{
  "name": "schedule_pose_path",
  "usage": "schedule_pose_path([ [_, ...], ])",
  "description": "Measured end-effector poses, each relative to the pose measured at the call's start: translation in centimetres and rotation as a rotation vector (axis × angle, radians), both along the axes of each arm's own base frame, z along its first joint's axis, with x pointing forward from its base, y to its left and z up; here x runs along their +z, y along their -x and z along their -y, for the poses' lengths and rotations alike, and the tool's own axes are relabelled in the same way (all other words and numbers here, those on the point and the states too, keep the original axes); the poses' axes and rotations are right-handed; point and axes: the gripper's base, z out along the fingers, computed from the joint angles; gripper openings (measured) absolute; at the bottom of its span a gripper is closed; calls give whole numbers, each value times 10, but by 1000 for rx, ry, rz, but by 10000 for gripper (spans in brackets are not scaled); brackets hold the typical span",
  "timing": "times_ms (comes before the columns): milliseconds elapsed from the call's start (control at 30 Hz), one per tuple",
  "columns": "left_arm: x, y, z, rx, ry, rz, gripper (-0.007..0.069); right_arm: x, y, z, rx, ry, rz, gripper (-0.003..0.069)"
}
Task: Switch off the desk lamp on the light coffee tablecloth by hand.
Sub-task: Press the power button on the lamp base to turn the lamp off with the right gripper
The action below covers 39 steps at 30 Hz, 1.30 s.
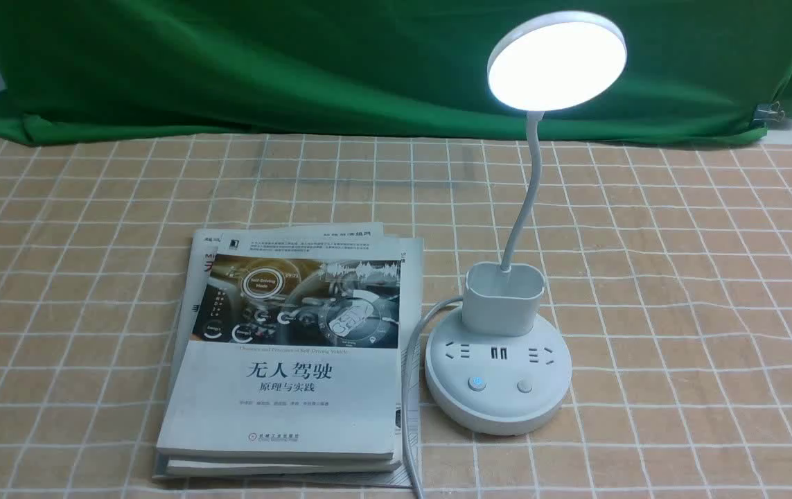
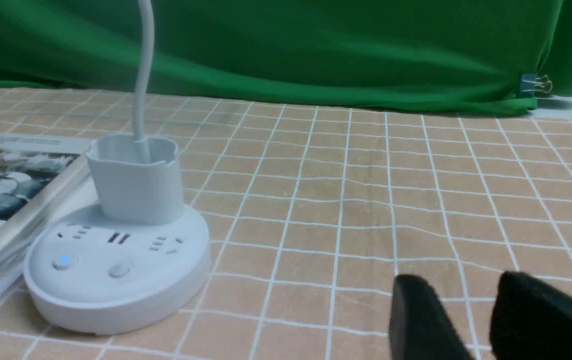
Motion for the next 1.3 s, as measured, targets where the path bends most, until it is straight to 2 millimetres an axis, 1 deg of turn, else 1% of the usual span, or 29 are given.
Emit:
schedule_pose_path([
  [933,0,0,0,0,0,0,4,1,0,0,-1,-4,10,239],
  [1000,0,0,0,0,0,0,4,2,0,0,-6,-57,16,239],
  [1033,0,0,0,0,0,0,4,3,0,-1,-13,-133,15,239],
  [1133,0,0,0,0,0,0,4,8,-1,-1,-43,-455,18,239],
  [1200,0,0,0,0,0,0,4,11,-1,-1,-50,-554,30,239],
  [1233,0,0,0,0,0,0,4,14,-1,-1,-59,-692,34,239],
  [1300,0,0,0,0,0,0,4,16,-1,0,-62,-794,43,239],
])
